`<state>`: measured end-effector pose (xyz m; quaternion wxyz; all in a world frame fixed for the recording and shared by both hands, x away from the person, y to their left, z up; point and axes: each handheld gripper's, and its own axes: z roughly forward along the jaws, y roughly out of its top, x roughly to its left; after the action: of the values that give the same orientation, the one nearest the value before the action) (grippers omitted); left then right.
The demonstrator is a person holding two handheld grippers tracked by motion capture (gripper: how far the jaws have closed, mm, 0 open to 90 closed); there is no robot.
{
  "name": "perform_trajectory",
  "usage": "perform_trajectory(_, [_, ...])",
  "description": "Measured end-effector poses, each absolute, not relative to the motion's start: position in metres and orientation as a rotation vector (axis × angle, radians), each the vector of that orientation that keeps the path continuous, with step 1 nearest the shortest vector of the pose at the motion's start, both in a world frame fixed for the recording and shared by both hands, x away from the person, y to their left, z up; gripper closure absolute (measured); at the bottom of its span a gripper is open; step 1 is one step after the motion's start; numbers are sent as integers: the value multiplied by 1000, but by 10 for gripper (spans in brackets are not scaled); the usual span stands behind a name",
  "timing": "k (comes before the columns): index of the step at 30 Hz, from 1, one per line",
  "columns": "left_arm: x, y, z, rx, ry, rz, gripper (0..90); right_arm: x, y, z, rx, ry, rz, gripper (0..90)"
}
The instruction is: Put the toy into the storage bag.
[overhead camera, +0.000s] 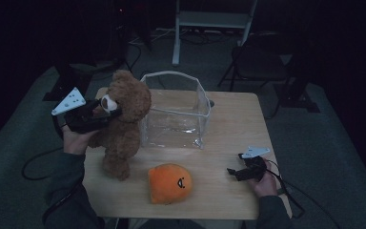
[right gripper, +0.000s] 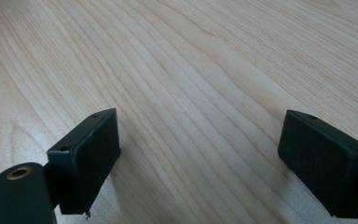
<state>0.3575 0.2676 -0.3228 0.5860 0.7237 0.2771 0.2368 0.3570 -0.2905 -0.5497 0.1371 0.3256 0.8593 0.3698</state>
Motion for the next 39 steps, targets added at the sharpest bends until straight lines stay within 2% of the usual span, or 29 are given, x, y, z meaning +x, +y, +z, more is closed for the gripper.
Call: perform_trajectory(39, [366,270,-293,1671,640,608,412,357,-291,-550,942,2487,1070,119])
